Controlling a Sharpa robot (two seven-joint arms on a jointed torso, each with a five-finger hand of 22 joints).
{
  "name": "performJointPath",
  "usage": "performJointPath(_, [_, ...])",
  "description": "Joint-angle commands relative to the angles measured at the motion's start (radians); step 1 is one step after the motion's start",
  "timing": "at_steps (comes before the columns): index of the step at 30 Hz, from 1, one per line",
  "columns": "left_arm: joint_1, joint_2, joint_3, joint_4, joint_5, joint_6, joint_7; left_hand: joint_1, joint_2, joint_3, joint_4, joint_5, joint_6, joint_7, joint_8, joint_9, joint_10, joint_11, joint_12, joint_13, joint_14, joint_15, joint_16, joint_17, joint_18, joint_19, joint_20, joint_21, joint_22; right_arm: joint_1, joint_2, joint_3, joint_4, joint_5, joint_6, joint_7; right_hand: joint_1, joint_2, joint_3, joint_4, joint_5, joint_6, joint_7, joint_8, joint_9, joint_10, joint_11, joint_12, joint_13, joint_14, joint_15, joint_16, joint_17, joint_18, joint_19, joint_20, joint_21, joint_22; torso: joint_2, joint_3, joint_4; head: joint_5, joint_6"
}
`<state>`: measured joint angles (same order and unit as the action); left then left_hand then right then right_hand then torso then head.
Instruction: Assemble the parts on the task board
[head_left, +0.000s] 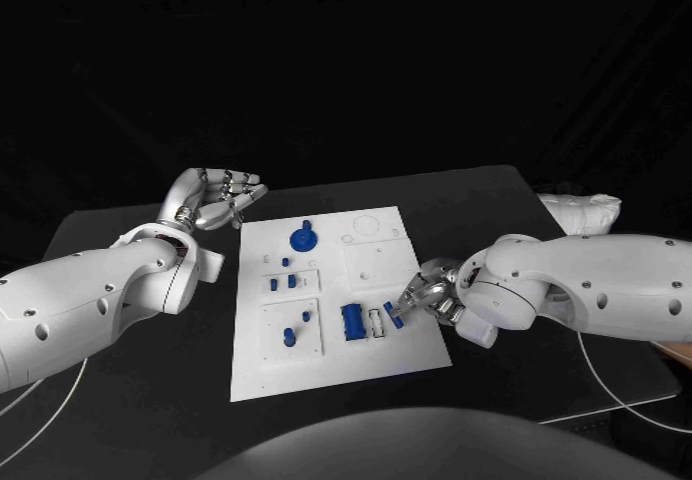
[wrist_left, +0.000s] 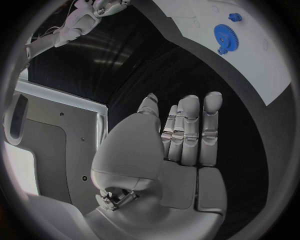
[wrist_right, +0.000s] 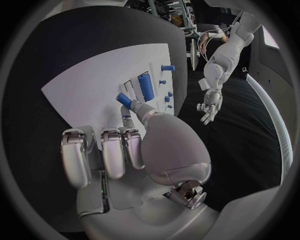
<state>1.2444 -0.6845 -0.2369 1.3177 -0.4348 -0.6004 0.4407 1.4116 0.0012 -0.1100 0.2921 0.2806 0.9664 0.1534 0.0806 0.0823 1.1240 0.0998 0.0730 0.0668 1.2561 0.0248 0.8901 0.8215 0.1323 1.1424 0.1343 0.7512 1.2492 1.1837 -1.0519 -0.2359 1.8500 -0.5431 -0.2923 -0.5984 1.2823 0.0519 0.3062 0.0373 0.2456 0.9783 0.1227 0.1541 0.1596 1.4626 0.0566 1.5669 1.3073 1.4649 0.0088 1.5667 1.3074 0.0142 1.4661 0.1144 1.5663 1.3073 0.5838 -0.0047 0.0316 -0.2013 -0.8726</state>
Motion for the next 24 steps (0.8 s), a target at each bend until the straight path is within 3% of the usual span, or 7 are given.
performJointPath(1, [0.001,0.002,0.001,0.002,-0.003,0.014,0.004,-0.001,0.008,-0.008,0.0,0.003,-0.004,0.005,-0.003,-0.001,0.001,0.0,-0.001,-0.001,0.001,0.004,-0.006,0.0,0.015,0.005,0.001,-0.006,-0.001,-0.009,0.011,-0.001,-0.012,0.08,0.014,0.023,-0.004,-0.008,-0.009,0.0,-0.006,0.004,0.004,-0.007,-0.002,0.108,0.006,0.004,0.263,0.106,-0.003,0.004,0.263,-0.014,0.105,-0.003,0.004,0.264,0.0,0.0003,-0.0004,0.001,0.0])
performJointPath(24, [0.001,0.002,0.001,0.003,-0.003,0.014,0.003,0.001,0.012,-0.012,0.0,0.003,-0.003,0.004,-0.003,-0.001,0.004,-0.001,0.0,0.0,0.001,0.003,-0.009,-0.002,0.014,0.007,0.001,-0.009,-0.001,-0.019,0.041,-0.001,-0.035,0.09,0.015,0.009,-0.008,-0.011,-0.015,0.004,-0.018,0.006,0.004,-0.013,-0.006,0.108,0.007,0.004,0.263,0.106,-0.003,0.004,0.263,-0.014,0.105,-0.002,0.004,0.264,0.0,0.0,0.0008,0.002,0.0])
